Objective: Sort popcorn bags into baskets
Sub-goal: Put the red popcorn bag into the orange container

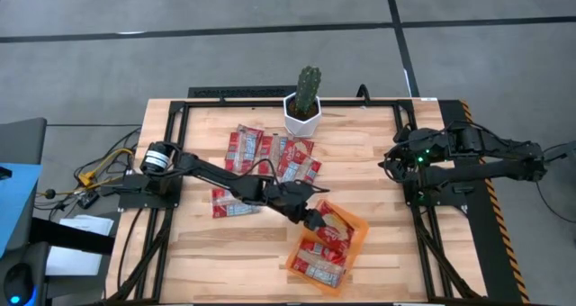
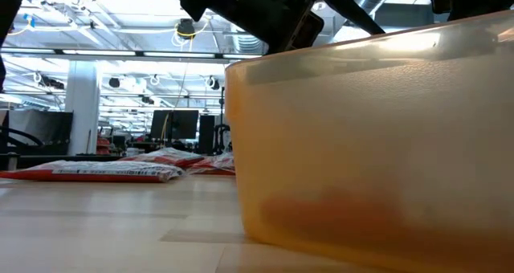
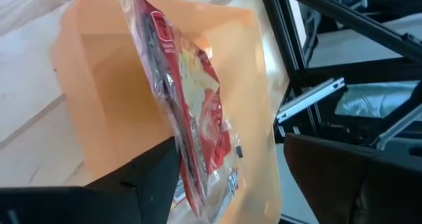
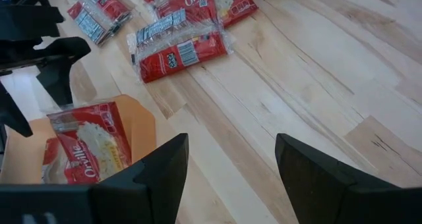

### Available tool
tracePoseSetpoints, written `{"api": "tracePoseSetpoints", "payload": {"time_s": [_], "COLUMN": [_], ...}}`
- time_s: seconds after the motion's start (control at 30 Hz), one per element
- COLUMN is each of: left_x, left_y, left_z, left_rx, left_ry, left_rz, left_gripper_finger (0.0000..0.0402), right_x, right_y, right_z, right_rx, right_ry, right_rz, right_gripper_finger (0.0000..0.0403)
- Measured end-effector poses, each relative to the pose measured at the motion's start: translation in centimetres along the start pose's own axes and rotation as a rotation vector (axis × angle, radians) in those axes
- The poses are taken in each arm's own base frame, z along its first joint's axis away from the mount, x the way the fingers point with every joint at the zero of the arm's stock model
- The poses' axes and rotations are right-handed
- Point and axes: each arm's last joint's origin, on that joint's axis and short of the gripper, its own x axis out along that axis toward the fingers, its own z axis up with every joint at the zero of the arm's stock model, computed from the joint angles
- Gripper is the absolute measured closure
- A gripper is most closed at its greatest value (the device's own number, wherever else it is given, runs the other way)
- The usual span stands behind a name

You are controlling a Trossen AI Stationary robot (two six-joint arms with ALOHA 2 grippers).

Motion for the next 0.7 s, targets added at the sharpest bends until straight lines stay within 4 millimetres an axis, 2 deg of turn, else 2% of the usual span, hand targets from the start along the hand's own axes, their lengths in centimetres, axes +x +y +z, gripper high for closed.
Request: {"api": "tracePoseSetpoints", "payload": {"time_s": [0.43,0.57,0.7], "left_x": [-0.6,-2.1,-4.6], "left_y": [0.1,-1.0,-1.7], "left_z": [1.4,2.3,3.7], "left_rx": [0.013,0.035,0.067], "left_ry": [0.104,0.125,0.131], "left_rz": [-0.050,-0.091,-0.066], "left_gripper_finger": [0.0145,0.0145,0.0145], "right_x": [0.0,0.0,0.0], "right_y": [0.0,0.0,0.0], "right_z": [0.0,0.0,0.0], "right_rx": [0.000,0.000,0.000], "right_ry": [-0.012,-0.011,-0.011], "right_rz": [-0.015,-0.015,-0.015], "right_gripper_finger": [0.0149,0.0149,0.0149]}}
